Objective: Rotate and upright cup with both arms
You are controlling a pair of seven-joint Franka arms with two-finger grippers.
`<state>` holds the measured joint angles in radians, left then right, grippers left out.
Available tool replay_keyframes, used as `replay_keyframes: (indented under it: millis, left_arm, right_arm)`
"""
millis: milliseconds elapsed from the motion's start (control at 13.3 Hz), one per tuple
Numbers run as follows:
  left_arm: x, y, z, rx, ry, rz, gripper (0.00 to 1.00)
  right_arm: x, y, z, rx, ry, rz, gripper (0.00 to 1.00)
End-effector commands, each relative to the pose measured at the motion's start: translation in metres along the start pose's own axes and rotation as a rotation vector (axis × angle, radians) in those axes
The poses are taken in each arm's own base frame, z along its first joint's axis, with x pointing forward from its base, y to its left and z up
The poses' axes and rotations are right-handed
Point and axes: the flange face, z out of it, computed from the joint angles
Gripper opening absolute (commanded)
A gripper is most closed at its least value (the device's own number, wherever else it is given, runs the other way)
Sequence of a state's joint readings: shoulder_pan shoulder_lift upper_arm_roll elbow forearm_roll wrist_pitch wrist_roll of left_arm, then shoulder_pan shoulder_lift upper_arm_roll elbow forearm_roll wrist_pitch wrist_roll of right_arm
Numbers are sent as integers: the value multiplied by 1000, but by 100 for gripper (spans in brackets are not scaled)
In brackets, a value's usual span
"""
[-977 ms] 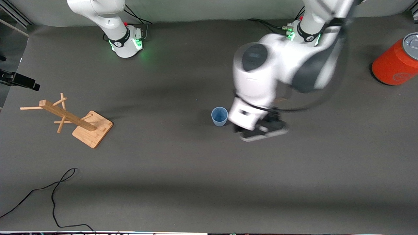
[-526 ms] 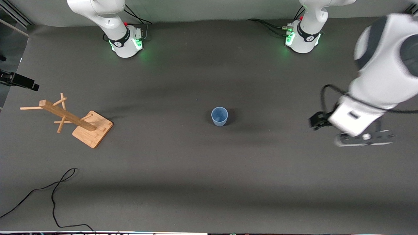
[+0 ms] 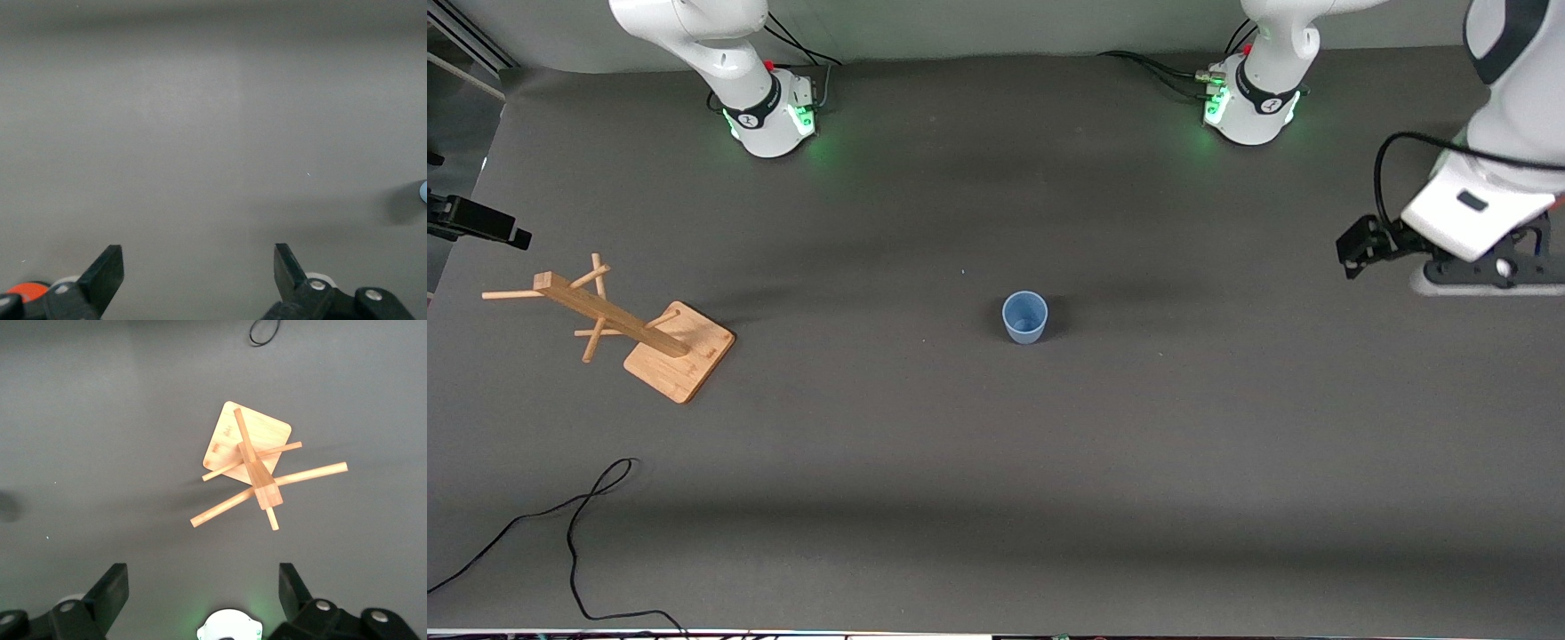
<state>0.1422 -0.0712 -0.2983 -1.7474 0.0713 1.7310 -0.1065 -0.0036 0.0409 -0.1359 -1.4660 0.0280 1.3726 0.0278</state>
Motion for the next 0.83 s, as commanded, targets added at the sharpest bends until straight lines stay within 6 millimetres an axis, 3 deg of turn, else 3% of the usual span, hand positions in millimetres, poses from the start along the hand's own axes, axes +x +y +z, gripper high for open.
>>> replay_keyframes:
  millis: [0, 150, 300, 526, 751]
  left_arm:
    - [-19, -33, 15, -36, 18, 27, 100]
    - [-23, -51, 17, -39, -15, 6, 100]
    - [-29, -54, 15, -40, -46, 5, 100]
    - [-29, -58, -16, -64, -61, -4, 100]
    - [-28, -55, -20, -59, -124, 7, 100]
  right_arm:
    - [-3, -32, 7, 31, 12, -83, 100]
    - [-10, -71, 23, 28, 19, -144, 100]
    - [-17, -89, 29, 13, 14, -176, 100]
    - [-14, -86, 27, 14, 14, -169, 100]
    - [-12, -87, 22, 16, 25, -173, 100]
